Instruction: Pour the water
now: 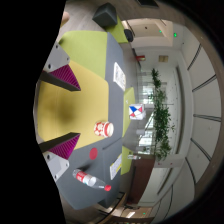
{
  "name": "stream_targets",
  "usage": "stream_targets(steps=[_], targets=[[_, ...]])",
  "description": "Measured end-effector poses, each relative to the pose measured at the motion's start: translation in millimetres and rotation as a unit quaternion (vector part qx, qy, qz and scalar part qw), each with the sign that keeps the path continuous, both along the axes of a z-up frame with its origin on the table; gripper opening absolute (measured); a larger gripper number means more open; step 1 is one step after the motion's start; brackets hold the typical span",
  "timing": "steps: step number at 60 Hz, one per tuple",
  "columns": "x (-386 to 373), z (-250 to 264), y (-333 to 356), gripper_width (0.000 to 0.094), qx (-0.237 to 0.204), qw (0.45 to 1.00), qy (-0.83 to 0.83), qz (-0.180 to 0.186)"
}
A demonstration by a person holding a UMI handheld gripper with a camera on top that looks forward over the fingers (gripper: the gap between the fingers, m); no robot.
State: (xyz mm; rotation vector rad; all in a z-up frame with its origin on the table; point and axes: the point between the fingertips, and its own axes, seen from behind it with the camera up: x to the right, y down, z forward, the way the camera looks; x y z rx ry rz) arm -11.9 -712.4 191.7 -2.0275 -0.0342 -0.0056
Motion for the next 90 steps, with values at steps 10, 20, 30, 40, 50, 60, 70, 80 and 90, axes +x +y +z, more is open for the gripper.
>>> stream_targets(steps=[10,20,30,40,50,60,70,80,90], targets=[[68.9,-36.4,-10.3,0.0856,-0.015,0.999,-0.022,-0.042],[187.8,-92.4,-2.6,0.0856,-0.035,0.994,-0.040,-0.094],[283.7,-114.7,25.5,0.0856,-0.016,0.989,-0.050,-0.140],[351.4,-106.8,81.0,0.0855,0.030,0.985,-0.048,-0.161],[389.5,-109.4,139.0,0.0832,0.054,0.982,-0.033,-0.178],[396.8,-117.4,172.4,0.0520,0.076,0.982,-0.038,-0.170],[405.2,-117.0,176.7,0.0340,0.082,0.978,-0.050,-0.185],[417.9,-97.2,175.2,0.0338,0.075,0.969,-0.105,-0.209],[436.0,-19.8,183.4,0.0337,0.083,0.935,-0.257,-0.232]])
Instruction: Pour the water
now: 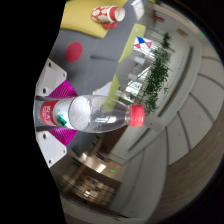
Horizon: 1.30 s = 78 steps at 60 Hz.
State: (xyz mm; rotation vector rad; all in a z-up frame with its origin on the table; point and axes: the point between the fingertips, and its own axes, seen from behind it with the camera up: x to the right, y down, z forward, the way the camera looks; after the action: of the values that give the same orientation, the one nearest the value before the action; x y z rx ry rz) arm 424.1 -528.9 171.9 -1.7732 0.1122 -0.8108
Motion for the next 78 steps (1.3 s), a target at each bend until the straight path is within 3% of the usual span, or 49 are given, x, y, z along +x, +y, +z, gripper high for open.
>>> stream_targets(steps=[8,20,33,46,53,60,68,78], targets=[[-9.7,85.5,29.1,0.0338,-0.027,0.981,-0.190,-0.003],[-84.1,155.6,98.8,0.0334,-0.084,0.882,-0.461,0.051],[-183.2,135.1,158.0,0.0335,-0.139,0.705,-0.684,0.127],[-222.3,75.2,182.8,0.0335,-0.179,0.608,-0.753,0.180],[-222.4,70.2,188.4,0.0335,-0.184,0.611,-0.748,0.185],[-225.1,85.8,182.1,0.0336,-0.152,0.642,-0.728,0.187],[-223.7,124.5,167.9,0.0335,-0.086,0.760,-0.615,0.192],[-203.4,150.0,156.5,0.0338,0.005,0.918,-0.336,0.213]])
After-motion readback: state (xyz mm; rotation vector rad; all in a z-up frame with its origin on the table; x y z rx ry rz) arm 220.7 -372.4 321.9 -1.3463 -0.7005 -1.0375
